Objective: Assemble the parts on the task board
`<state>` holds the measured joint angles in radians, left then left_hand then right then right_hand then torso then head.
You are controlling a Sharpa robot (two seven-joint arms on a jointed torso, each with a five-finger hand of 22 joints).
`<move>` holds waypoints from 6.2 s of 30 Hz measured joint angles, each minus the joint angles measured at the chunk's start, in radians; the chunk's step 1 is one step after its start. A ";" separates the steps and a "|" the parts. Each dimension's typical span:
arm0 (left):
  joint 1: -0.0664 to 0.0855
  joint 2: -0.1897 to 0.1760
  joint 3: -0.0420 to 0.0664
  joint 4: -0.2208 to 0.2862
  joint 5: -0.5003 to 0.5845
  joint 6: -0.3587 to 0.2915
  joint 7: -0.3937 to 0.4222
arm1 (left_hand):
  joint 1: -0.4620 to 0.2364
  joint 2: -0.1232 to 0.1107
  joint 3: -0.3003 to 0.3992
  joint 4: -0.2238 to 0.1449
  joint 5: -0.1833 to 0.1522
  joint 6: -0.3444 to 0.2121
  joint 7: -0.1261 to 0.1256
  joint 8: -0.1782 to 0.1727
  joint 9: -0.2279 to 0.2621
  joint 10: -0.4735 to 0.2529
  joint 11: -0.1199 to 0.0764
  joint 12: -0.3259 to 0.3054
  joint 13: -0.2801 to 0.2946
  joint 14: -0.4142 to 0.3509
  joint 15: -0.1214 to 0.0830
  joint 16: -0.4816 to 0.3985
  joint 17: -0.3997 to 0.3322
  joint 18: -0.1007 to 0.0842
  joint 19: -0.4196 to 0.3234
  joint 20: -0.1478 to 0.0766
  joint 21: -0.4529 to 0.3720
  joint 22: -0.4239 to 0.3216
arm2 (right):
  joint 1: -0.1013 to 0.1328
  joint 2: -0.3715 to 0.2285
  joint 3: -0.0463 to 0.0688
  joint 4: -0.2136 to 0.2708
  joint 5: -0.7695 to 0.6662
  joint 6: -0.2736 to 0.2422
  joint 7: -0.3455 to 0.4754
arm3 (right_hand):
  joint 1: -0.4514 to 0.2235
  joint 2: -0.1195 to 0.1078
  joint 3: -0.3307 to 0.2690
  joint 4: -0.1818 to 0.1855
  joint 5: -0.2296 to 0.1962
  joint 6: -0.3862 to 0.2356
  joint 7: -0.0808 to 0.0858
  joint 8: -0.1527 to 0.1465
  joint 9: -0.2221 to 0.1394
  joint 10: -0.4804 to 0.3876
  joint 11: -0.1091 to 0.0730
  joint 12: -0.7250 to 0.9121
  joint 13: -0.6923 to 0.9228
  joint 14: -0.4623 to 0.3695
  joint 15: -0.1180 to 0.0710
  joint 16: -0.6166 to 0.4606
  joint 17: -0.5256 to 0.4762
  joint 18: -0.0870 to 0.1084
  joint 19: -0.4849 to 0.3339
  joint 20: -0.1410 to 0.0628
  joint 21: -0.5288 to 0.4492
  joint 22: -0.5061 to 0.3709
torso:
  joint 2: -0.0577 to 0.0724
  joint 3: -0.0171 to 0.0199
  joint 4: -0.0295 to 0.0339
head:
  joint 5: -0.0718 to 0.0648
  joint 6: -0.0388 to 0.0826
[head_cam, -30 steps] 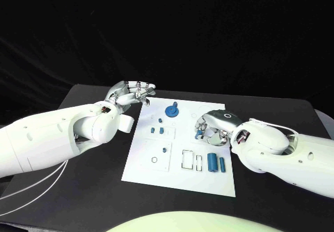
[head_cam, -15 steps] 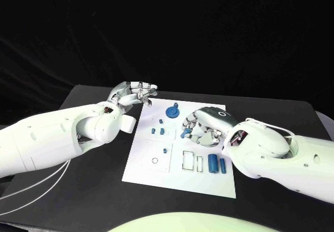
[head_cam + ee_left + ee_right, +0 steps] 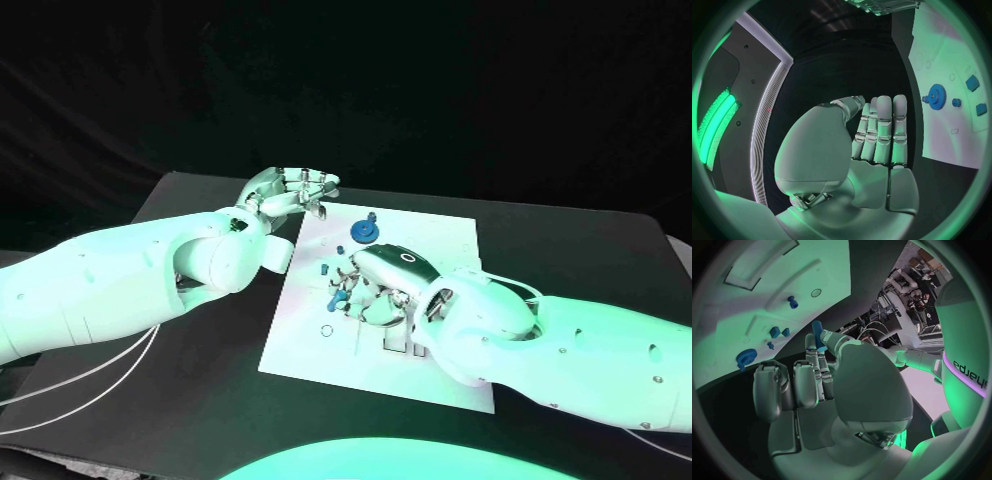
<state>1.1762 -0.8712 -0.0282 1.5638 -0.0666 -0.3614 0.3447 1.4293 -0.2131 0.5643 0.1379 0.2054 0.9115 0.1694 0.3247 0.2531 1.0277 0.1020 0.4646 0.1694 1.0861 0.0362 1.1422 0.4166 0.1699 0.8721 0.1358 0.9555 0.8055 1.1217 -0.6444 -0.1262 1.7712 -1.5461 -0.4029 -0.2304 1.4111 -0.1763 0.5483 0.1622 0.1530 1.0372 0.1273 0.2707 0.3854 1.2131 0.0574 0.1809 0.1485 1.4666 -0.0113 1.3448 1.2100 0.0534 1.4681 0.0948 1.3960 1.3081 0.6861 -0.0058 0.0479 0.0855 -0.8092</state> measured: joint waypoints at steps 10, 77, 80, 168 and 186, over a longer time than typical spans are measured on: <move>0.000 0.003 0.000 0.001 0.000 0.002 -0.001 | 0.000 0.000 0.000 0.000 0.000 0.000 0.000 0.000 0.000 -0.004 0.004 0.000 0.001 0.000 0.000 0.000 0.000 0.000 0.000 0.000 0.000 0.000 | -0.039 0.053 -0.008 -0.063 -0.019 0.013 0.018 | 0.000 0.000 0.000 0.000 0.000 0.002 -0.003 -0.001 0.000 0.000 0.000 0.000 0.000 0.000 0.000 0.000 0.000 0.000 0.000 0.000 0.000 0.000 | 0.002 0.0016 -0.0012 | 0.017 -0.005; 0.000 -0.005 0.000 0.003 0.000 0.005 -0.007 | 0.000 0.000 0.000 0.000 0.000 0.000 0.000 0.000 0.000 -0.004 0.003 0.003 0.002 0.000 0.000 0.000 0.000 0.000 0.000 0.000 0.000 0.000 | -0.069 0.089 -0.016 -0.087 -0.201 0.093 -0.013 | -0.060 -0.060 -0.020 0.001 -0.016 -0.171 0.023 -0.101 -0.030 -0.040 0.018 -0.025 0.012 0.000 0.008 0.000 -0.011 0.000 -0.004 0.004 -0.027 0.000 | 0.002 0.0016 -0.0009 | 0.022 -0.019; 0.000 -0.006 0.000 0.003 0.000 0.005 -0.008 | 0.000 0.000 0.000 0.000 0.000 0.000 0.000 0.000 0.000 -0.004 0.003 0.003 0.002 0.000 0.000 0.000 0.000 0.000 0.000 0.000 0.000 0.000 | -0.070 0.076 -0.016 -0.073 -0.204 0.067 -0.014 | -0.067 -0.067 -0.027 0.005 -0.016 -0.180 0.026 -0.103 -0.031 -0.040 0.018 -0.025 0.015 0.000 0.008 0.000 -0.011 0.000 -0.004 0.004 -0.027 0.000 | 0.002 0.0019 -0.0008 | 0.022 -0.019; 0.000 -0.032 -0.007 0.011 0.000 0.016 -0.013 | 0.000 0.000 0.000 0.000 0.000 0.000 0.000 0.000 0.000 -0.007 0.000 0.007 0.003 0.000 0.000 0.000 -0.001 0.000 0.000 0.000 0.000 0.000 | -0.142 -0.366 -0.016 0.133 0.064 -0.089 -0.306 | -0.216 0.019 -0.398 0.127 0.124 -0.102 -0.022 0.150 0.119 0.154 -0.040 1.122 1.122 0.000 -0.028 0.139 0.097 -0.032 -0.002 -0.031 0.151 0.000 | -0.010 -0.0038 -0.0260 | -0.120 -0.009; 0.000 -0.031 -0.007 0.010 0.000 0.016 -0.014 | 0.000 0.000 0.000 0.000 0.000 0.000 0.000 0.000 0.000 -0.007 0.000 0.007 0.002 0.000 0.000 0.000 -0.001 0.000 0.000 0.000 0.000 0.000 | -0.129 -0.386 -0.015 0.199 0.064 -0.158 -0.303 | -0.169 0.062 -0.382 0.129 0.163 -0.093 -0.032 0.157 0.109 0.179 -0.050 1.143 1.150 -0.001 -0.041 0.143 0.097 -0.047 -0.002 -0.038 0.170 -0.001 | -0.012 -0.0039 -0.0273 | -0.117 -0.006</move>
<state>1.1761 -0.9019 -0.0355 1.5734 -0.0670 -0.3451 0.3304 1.4293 -0.2131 0.5643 0.1379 0.2054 0.9114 0.1694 0.3247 0.2531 1.0205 0.1019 0.4715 0.1718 1.0861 0.0362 1.1422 0.4156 0.1698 0.8721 0.1358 0.9555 0.8055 0.9931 -1.0300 -0.1413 1.9698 -1.4817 -0.5614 -0.5332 1.2419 -0.1147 0.1660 0.2913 0.3159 0.9441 0.0953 0.4281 0.4945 1.3922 0.0071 1.3235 1.2985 1.4652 -0.0525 1.4881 1.3073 0.0064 1.4662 0.0573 1.5656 1.3075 0.6746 -0.0097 0.0206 -0.0311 -0.8152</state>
